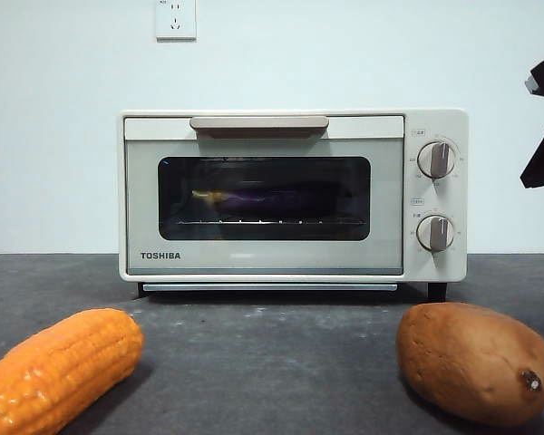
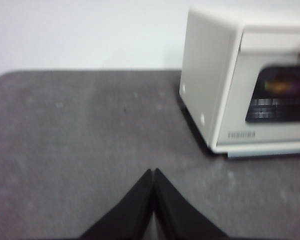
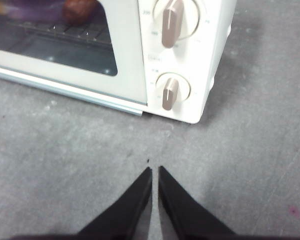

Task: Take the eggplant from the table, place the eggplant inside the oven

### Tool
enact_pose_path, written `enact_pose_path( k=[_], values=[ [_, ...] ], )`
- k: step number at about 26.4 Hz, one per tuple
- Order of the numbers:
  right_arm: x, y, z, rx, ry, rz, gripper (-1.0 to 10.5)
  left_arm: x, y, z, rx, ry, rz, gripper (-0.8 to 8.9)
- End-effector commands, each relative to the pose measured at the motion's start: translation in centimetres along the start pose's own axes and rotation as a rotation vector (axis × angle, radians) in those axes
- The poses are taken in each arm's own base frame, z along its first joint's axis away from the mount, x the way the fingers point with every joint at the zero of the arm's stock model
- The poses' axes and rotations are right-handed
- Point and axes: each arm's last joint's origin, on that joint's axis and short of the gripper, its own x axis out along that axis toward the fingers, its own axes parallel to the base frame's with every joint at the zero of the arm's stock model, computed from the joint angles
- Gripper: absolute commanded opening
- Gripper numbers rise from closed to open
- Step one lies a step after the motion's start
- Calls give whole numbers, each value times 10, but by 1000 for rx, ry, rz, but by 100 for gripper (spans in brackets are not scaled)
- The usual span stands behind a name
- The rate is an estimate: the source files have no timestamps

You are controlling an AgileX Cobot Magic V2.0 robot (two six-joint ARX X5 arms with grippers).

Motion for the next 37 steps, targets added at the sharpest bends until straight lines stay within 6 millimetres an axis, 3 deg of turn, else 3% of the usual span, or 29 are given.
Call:
enact_pose_path(
  k=[1,3,16,21,25,29,37],
  values=[
    [0,1,3,9,-15,1,6,5,1,-16,7,41,2,4],
    [0,1,3,9,-19,2,6,8,1,-26,4,69,2,4],
    [-3,1,4,7,-33,-5,6,8,1,-24,5,54,1,4],
    [-54,-12,20,-41,-338,-162,6,8,1,-24,5,54,1,4],
    [-85,-31,16,4,-509,-370,6,8,1,-24,5,54,1,4],
    [-81,-40,-2,17,-504,-429,6,8,1,-24,5,54,1,4],
    [-51,-48,-50,23,-395,-325,6,8,1,-24,5,54,1,4]
  ],
)
